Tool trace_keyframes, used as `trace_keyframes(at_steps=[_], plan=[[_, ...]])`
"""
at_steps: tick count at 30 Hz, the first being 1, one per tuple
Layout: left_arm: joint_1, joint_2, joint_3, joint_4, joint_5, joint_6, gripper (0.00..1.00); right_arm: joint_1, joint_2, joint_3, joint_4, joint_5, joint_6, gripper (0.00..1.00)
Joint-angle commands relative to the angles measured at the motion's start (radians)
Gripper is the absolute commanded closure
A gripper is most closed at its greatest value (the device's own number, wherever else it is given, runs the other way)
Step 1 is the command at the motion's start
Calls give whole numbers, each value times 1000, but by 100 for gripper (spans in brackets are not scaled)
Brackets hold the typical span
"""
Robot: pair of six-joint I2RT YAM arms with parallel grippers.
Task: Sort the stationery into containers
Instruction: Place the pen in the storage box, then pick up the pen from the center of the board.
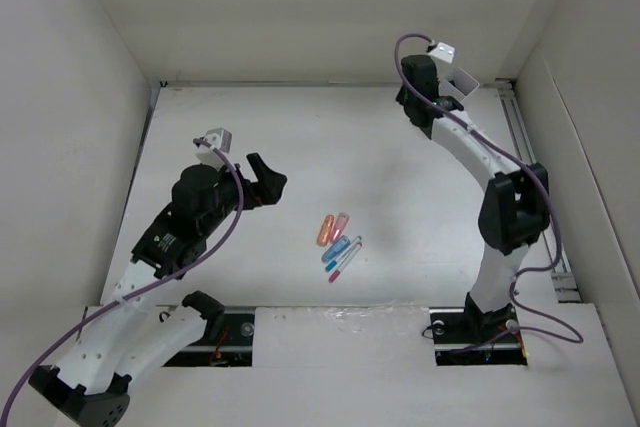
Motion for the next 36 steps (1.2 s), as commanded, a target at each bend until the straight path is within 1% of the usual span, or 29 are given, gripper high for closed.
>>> trace_keyframes(at_steps=[1,2,4,5,6,7,8,9,10,11,13,14,16,23,29,31,32,36], plan=[[2,-32,42,-27,-16,11,0,110,-106,-83,-183,-317,105,100],[2,-32,42,-47,-16,11,0,170,-132,-127,-214,-351,114,100],[2,-44,31,-56,-16,11,0,232,-156,-167,-267,-434,123,100],[2,-58,20,-65,-16,11,0,294,-165,-190,-330,-445,134,100],[2,-58,20,-74,-16,11,0,325,-179,-201,-359,-445,147,96],[2,-71,11,-75,-16,11,0,353,-179,-201,-382,-445,148,96],[2,-83,11,-75,-16,11,0,380,-188,-212,-433,-445,160,89],[2,-83,11,-84,-16,11,0,423,-188,-221,-450,-445,172,85],[2,-92,11,-84,-16,11,0,440,-188,-221,-450,-445,181,78],[2,-92,11,-84,-5,11,0,454,-188,-232,-459,-489,181,64],[2,-103,11,-84,4,11,0,494,-153,-232,-485,-500,209,57],[2,-103,11,-84,13,11,0,506,-139,-232,-485,-500,209,56],[2,-112,11,-84,22,11,0,529,-113,-221,-501,-500,237,56],[2,-132,2,-75,44,11,0,539,22,-147,-521,-479,257,54],[2,-141,2,-84,53,11,0,539,79,-108,-507,-479,257,53],[2,-152,2,-84,53,11,0,539,93,-108,-516,-465,267,53],[2,-152,2,-84,53,11,0,539,93,-108,-516,-465,267,51],[2,-152,2,-93,53,11,0,539,113,-108,-507,-456,287,51]])
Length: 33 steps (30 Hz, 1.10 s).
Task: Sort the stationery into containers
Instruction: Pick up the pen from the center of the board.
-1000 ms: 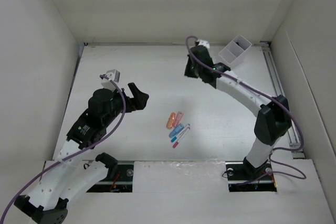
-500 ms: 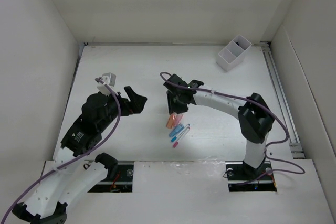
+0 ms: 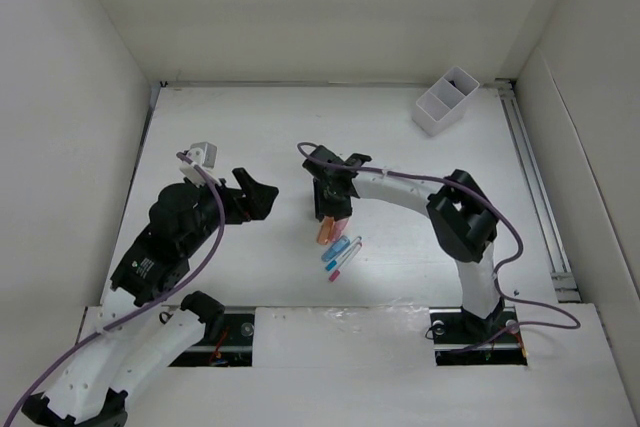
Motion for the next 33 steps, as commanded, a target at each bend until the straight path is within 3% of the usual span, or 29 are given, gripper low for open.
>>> trace_keyframes(at_steps=[1,12,18,23,27,33], plan=[[2,-17,0,7,15,10,0,5,23,39,-3,24,34,51],[2,-17,0,7,15,10,0,23,87,86,16,13,43,54],[2,-17,0,7,-7,10,0,23,118,122,-4,13,43,86],[2,-8,0,16,-7,10,0,-3,58,191,30,39,43,94],[2,13,0,39,4,10,0,-122,26,312,30,102,3,94],[2,42,0,84,13,10,0,-434,-11,402,180,362,-89,94]])
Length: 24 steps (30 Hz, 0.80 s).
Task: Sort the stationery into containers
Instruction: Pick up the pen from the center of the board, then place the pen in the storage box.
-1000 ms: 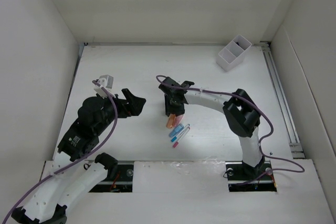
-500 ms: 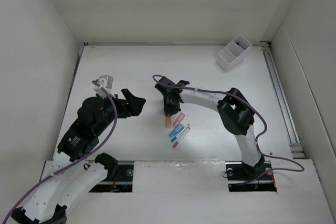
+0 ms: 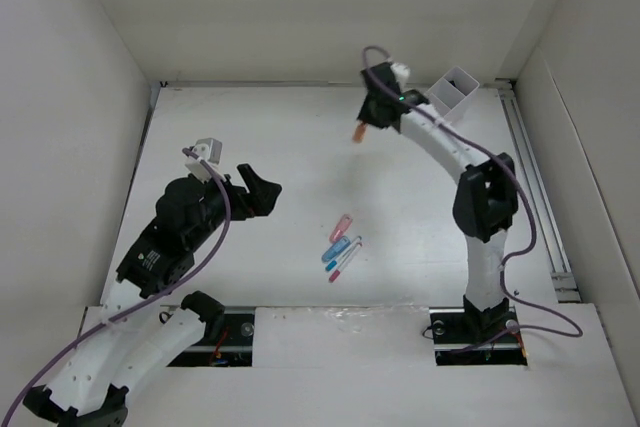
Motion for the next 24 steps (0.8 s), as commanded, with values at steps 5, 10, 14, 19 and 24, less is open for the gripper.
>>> trace_keyframes(at_steps=[5,10,14,19,24], plan=[[2,31,-9,107,5,11,0,-346,-22,110,296,313,-155,94],[2,81,1,138,-4,11,0,-440,137,272,400,421,-279,94],[2,90,1,159,-14,11,0,-459,202,298,483,476,-370,94],[2,119,10,159,-14,11,0,-468,268,332,541,520,-425,94],[2,160,21,159,-14,20,0,-468,277,309,609,556,-468,94]])
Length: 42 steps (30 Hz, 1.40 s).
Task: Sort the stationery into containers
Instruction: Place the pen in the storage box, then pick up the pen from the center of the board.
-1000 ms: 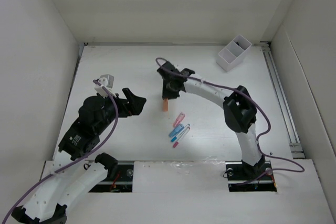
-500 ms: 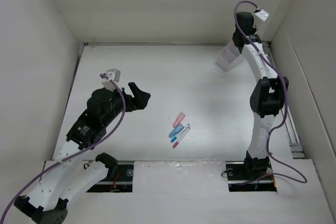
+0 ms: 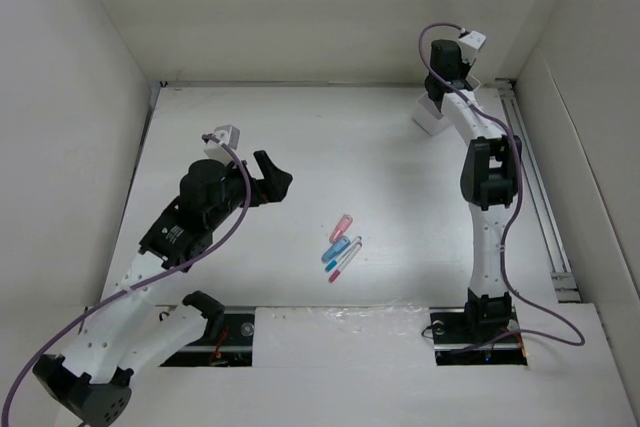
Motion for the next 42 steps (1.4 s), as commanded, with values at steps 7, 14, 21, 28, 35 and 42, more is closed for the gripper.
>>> trace_keyframes(at_steps=[7,14,21,28,35,42], plan=[[2,34,34,42,-6,28,0,10,-59,-60,204,126,-102,91],[2,22,34,42,-6,28,0,37,-143,-209,224,136,-56,55],[2,-9,34,24,-6,28,0,115,-323,-324,224,90,-37,31],[2,-30,34,-42,-6,28,0,292,-550,-494,-168,-173,203,91],[2,-110,0,-64,14,19,0,516,-688,-746,-461,-519,352,85],[2,-148,-20,-82,50,19,0,676,-676,-821,-575,-574,447,32]])
